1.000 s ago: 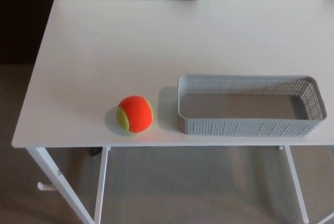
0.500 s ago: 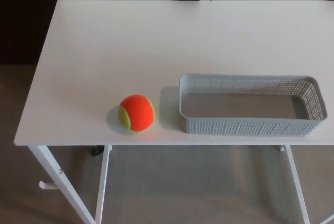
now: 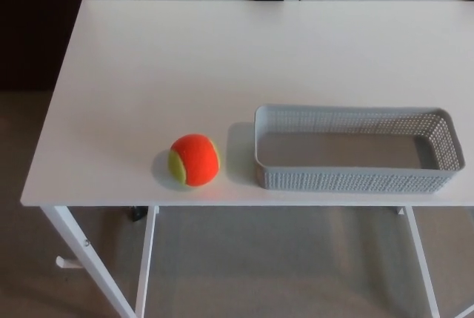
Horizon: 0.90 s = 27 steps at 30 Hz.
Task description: The robot walk towards a table in front and uses its left hand to pickup a tennis ball on the left side and put it in a container on the right hand side
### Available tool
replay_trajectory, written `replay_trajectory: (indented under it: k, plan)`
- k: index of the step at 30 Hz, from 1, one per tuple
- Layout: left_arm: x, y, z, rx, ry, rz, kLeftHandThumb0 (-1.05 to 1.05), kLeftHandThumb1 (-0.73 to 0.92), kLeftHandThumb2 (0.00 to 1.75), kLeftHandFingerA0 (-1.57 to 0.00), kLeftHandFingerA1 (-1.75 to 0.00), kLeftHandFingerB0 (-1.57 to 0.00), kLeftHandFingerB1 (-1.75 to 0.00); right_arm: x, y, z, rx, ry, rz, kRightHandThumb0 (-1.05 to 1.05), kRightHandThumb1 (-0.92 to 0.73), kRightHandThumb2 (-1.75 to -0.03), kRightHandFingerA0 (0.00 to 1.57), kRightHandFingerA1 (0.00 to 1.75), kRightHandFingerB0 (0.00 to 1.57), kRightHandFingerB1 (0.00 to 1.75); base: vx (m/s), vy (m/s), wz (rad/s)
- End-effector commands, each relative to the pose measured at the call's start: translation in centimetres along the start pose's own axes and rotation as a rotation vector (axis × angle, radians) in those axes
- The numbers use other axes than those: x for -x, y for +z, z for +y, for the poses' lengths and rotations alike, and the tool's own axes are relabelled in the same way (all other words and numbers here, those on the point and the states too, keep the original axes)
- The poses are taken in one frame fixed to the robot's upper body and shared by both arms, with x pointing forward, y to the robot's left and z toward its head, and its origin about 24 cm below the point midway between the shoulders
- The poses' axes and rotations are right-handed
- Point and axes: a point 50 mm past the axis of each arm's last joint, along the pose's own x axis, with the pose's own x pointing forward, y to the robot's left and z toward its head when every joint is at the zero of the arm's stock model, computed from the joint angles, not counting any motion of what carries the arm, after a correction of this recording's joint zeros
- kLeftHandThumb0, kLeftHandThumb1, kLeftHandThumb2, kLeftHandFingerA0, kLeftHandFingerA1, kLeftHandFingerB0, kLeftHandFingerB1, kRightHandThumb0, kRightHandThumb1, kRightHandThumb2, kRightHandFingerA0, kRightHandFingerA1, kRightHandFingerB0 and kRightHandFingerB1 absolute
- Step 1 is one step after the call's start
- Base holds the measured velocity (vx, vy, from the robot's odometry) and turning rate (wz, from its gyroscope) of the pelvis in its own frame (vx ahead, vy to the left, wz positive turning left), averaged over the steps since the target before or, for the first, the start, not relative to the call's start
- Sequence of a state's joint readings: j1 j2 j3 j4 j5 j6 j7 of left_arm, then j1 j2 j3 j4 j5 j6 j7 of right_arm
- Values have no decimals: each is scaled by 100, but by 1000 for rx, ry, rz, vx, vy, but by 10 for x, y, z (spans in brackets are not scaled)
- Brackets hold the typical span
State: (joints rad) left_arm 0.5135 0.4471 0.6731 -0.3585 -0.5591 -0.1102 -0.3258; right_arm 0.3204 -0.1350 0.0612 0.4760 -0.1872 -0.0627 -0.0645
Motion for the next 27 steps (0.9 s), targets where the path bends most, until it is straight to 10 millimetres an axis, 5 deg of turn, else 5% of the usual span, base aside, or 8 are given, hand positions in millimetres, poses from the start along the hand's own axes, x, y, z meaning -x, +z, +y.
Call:
replay_trajectory:
  k: [1,5,7,11,13,23,24,27]
  plan:
    - [-59,55,-67,-179,-354,-128,-10,46,60,-7,-33,-11,-20,-2,-2,-5,-17,-19,11,-9,-73,-95,15,62,1,47,0,0,0]
    - [-79,57,-96,-289,-466,-139,-11,45,54,-8,-34,-12,-25,-3,0,-7,-9,-17,-8,-12,-64,-108,15,61,2,51,0,0,0]
    - [-85,57,-111,-326,-512,-140,-11,43,88,-1,-51,0,-49,-4,1,-7,-8,-20,-12,-12,-64,-108,15,61,2,51,0,0,0]
    - [-93,57,-133,-439,-576,-139,-16,34,84,0,-51,0,-49,-6,5,-8,1,-23,-18,-10,-81,-83,17,64,7,46,0,0,0]
    - [-95,56,-150,-504,-622,-134,-16,38,52,-11,-32,-10,-25,-4,4,-8,10,-22,-15,-11,-67,-107,14,59,2,50,0,0,0]
    - [-104,41,-184,-637,-717,-85,-22,37,51,-4,-28,-5,-25,-6,9,-7,14,-17,-22,-10,-65,-107,14,58,3,50,0,0,0]
    - [-105,39,-186,-643,-721,-74,-26,34,59,-5,-27,-5,-20,-6,10,-7,15,-16,-29,-9,-80,-81,17,60,6,45,0,0,0]
    - [-108,36,-191,-663,-721,-51,-23,37,52,0,-27,-2,-24,-7,11,-6,25,-14,-29,-11,-65,-107,15,59,3,50,0,0,0]
